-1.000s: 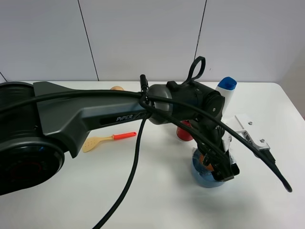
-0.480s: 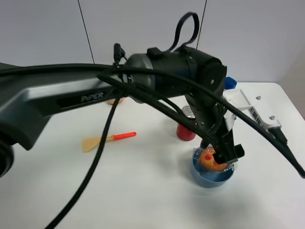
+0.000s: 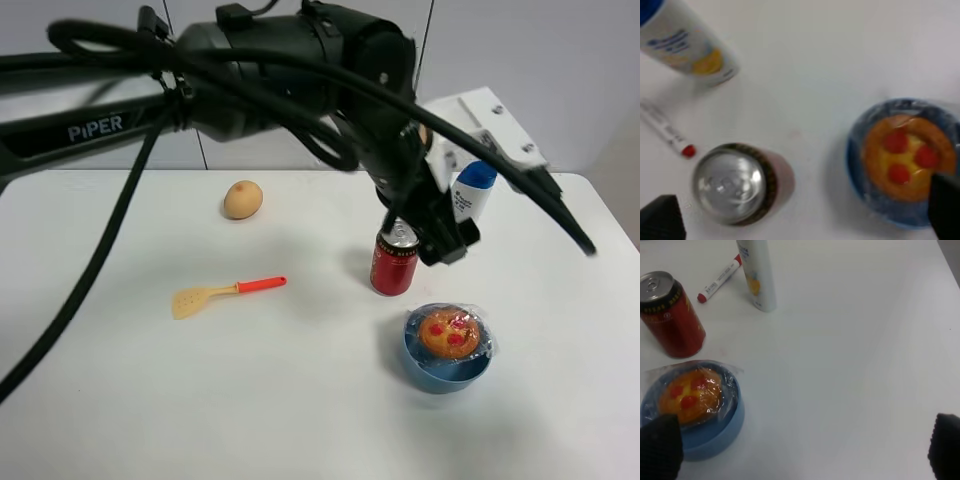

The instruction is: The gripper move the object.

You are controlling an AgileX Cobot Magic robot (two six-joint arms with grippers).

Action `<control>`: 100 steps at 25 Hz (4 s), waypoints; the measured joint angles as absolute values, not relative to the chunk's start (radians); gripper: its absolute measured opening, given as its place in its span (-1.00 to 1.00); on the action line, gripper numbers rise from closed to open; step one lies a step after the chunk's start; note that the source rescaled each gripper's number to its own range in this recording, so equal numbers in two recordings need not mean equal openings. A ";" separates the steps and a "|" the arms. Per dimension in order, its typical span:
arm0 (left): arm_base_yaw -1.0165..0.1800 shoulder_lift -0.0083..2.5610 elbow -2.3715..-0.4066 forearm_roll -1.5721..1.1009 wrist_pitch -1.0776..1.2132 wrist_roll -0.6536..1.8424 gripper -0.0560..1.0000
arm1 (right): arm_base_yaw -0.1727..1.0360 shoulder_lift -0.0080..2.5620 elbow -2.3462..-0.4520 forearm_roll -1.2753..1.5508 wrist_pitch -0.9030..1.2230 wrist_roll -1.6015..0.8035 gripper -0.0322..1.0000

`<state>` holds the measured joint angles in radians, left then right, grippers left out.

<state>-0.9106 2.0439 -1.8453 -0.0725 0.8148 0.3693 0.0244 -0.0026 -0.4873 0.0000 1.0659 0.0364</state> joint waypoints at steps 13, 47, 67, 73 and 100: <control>-0.477 1.887 -1.845 0.071 0.923 0.332 0.98 | 0.024 -0.003 -0.487 -0.045 1.066 0.083 1.00; 0.120 1.313 -1.606 0.079 1.209 0.289 1.00 | 0.024 -0.003 -0.487 -0.045 1.066 0.084 1.00; 0.120 0.550 -0.891 -0.009 1.096 0.159 1.00 | 0.024 -0.003 -0.487 -0.045 1.066 0.084 1.00; 0.120 0.385 -0.779 -0.016 1.095 0.157 1.00 | 0.024 -0.003 -0.487 -0.045 1.066 0.084 1.00; 0.120 -0.006 -0.511 -0.139 1.053 0.152 1.00 | 0.024 -0.003 -0.487 -0.045 1.066 0.084 1.00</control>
